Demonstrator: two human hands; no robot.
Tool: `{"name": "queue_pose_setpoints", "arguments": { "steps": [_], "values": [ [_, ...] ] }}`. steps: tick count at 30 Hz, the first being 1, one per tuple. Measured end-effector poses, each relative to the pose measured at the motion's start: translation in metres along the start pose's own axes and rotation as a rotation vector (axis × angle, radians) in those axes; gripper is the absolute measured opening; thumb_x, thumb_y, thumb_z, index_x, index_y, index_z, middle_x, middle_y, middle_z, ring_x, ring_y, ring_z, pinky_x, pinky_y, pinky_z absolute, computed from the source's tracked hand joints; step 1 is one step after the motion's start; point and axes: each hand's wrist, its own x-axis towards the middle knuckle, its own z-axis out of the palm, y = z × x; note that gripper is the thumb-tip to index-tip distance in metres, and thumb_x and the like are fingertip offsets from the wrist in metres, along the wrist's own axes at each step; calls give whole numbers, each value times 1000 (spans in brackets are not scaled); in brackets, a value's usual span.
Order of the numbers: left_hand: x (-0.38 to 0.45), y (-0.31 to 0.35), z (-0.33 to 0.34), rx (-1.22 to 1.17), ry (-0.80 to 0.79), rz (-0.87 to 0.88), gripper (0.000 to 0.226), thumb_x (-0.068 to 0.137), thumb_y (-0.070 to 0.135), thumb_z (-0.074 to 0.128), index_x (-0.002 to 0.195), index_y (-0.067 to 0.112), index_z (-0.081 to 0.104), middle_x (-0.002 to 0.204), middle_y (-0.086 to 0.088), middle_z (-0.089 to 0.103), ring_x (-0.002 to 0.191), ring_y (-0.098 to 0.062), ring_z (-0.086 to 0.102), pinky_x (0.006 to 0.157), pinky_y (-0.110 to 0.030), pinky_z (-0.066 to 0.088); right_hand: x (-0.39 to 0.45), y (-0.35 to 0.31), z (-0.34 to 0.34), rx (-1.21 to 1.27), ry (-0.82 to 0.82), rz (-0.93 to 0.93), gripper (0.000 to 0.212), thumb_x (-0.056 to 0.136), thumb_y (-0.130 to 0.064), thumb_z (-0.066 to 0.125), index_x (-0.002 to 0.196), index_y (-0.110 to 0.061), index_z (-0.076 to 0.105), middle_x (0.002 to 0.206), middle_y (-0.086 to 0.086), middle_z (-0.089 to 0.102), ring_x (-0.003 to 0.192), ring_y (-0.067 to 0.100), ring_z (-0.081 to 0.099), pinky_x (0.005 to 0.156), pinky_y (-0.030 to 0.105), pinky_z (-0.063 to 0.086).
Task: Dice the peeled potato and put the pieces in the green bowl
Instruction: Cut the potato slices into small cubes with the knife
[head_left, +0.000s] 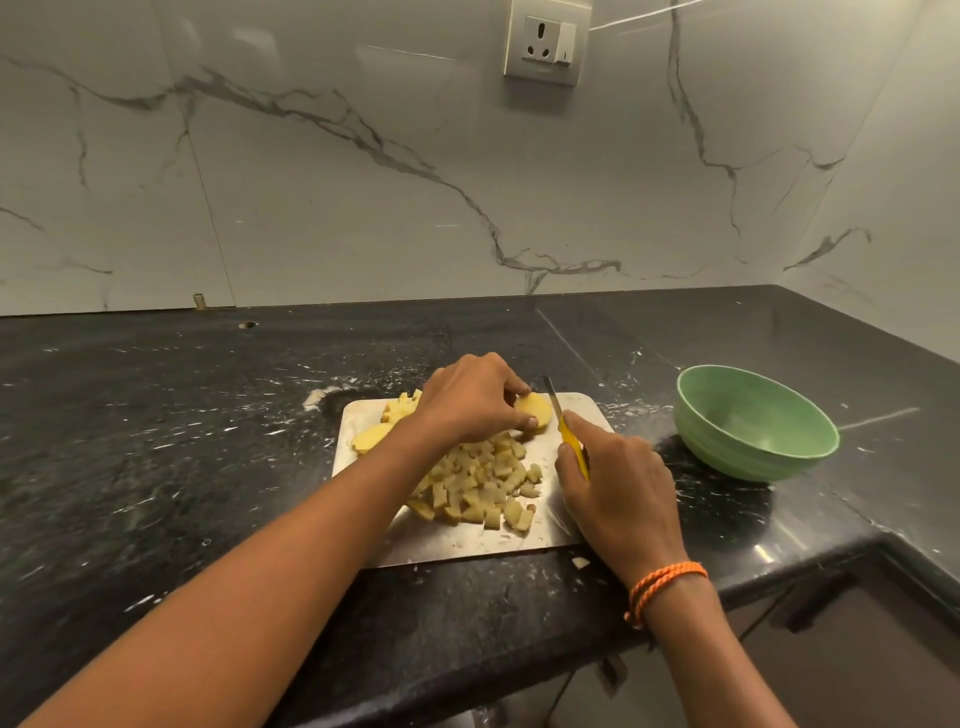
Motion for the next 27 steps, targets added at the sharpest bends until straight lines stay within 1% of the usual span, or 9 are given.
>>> {"name": "queue_pose_setpoints", "arguments": {
  "steps": [3,7,10,12,19,22,24,25,27],
  "values": [
    [0,2,1,48,6,6,52,88,55,80,134,30,73,126,7,76,101,-14,65,74,-31,47,0,-1,-1,13,-17,-13,32,97,-30,53,128,-26,62,78,4,70,69,25,63,57,38,49],
    [3,0,4,102,-14,-9,48,86,61,78,120,28,80,114,8,77,95,-15,68,73,-32,55,1,0,0,36,-87,-14,44,98,-31,52,142,-26,56,99,8,74,87,30,67,70,41,52],
    [4,1,5,142,1,-24,48,86,63,77,116,26,81,108,8,77,88,-13,68,66,-29,53,5,1,-1,60,-136,2,39,98,-29,52,136,-22,60,103,8,74,90,28,66,74,41,53],
    [4,3,6,168,22,-34,47,86,63,77,113,25,80,104,7,78,87,-14,68,67,-30,54,5,-1,-2,63,-142,4,36,98,-29,52,131,-19,63,103,7,73,89,27,65,75,41,54],
    [3,3,6,179,26,-33,46,87,63,76,112,24,81,105,6,79,87,-14,69,65,-29,53,-34,3,-16,126,-101,19,46,95,-33,58,141,-30,57,77,0,68,77,24,64,68,41,52],
    [1,4,3,148,33,-43,48,87,62,77,115,24,82,100,6,79,79,-11,66,67,-30,58,-47,1,-20,163,-67,38,43,95,-32,62,138,-30,61,60,-15,45,60,10,47,58,33,43],
    [1,4,0,122,27,-47,48,85,62,79,117,26,82,99,7,80,76,-10,64,67,-30,58,-46,0,-20,177,1,57,43,93,-28,65,136,-28,63,55,-18,33,53,4,37,53,27,34],
    [1,4,-1,104,21,-51,48,85,61,80,118,26,82,100,7,80,75,-10,63,65,-30,57,-42,-2,-19,181,28,65,43,92,-25,66,136,-27,64,53,-17,32,50,3,36,52,26,32],
    [1,3,-4,73,16,-63,47,85,57,81,122,26,80,103,7,80,74,-8,61,62,-29,52,-31,-6,-18,184,47,61,44,92,-22,66,136,-24,63,52,-11,43,49,8,41,52,28,37]
  ]
}}
